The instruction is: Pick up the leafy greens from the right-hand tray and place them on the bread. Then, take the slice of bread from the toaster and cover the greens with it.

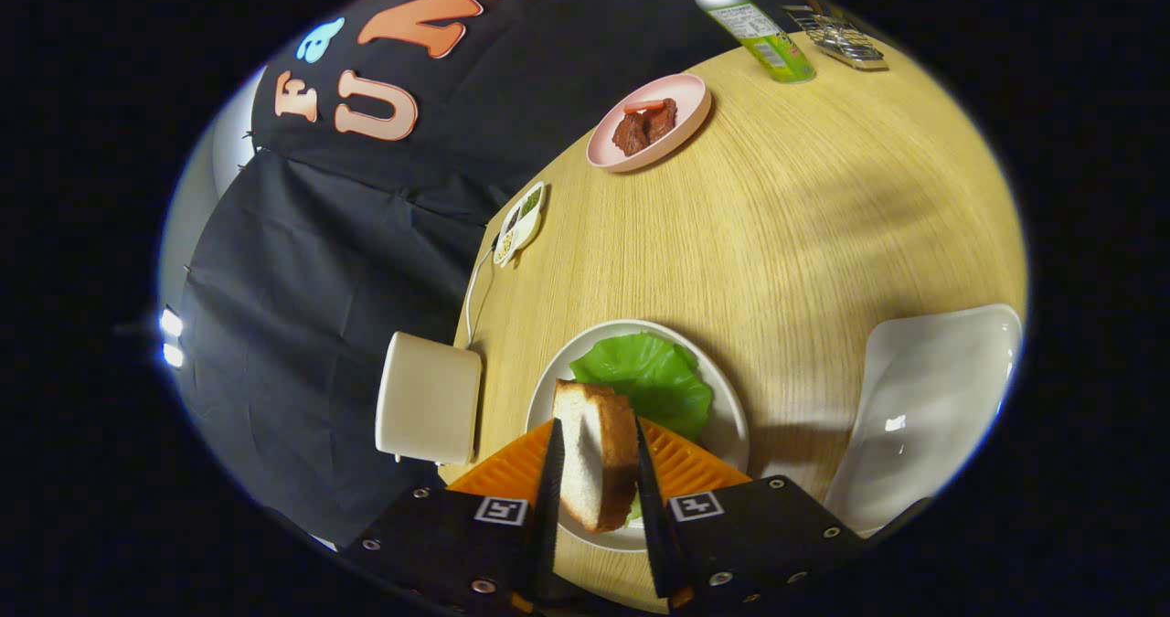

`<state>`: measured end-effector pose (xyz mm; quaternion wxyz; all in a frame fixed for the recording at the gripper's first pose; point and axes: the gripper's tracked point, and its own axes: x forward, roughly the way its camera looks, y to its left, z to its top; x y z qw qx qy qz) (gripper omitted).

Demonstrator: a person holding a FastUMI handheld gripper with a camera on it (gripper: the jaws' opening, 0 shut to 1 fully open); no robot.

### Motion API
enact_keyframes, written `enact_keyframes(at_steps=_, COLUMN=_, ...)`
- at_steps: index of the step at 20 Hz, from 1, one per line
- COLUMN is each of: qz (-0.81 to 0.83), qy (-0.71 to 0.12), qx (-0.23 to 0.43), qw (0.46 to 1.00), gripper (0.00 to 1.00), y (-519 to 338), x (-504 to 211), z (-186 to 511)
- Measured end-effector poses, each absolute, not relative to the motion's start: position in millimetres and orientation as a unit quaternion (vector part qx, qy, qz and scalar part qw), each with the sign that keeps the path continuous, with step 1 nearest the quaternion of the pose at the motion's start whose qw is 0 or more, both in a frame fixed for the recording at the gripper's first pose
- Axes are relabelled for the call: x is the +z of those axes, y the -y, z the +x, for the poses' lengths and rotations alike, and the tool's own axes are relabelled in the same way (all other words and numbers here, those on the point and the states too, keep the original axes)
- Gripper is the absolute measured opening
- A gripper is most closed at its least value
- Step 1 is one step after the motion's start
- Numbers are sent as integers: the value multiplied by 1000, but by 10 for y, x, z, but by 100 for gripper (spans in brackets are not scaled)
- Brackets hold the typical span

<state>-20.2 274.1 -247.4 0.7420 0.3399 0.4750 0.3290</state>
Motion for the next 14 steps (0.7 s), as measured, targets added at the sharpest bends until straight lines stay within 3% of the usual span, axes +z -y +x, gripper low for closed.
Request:
enact_keyframes(at_steps=2, qz=344, qy=-460, qx=330, qw=749, gripper=59, y=-2704, x=-2355, z=-157)
enact_keyframes(at_steps=6, qz=310, qy=-433, qx=318, qw=785, gripper=79, y=-2533, x=-2210, z=-59)
enact_keyframes(at_steps=14, qz=237, qy=-325, qx=275, qw=873, gripper=87, y=-2076, x=-1427, z=256)
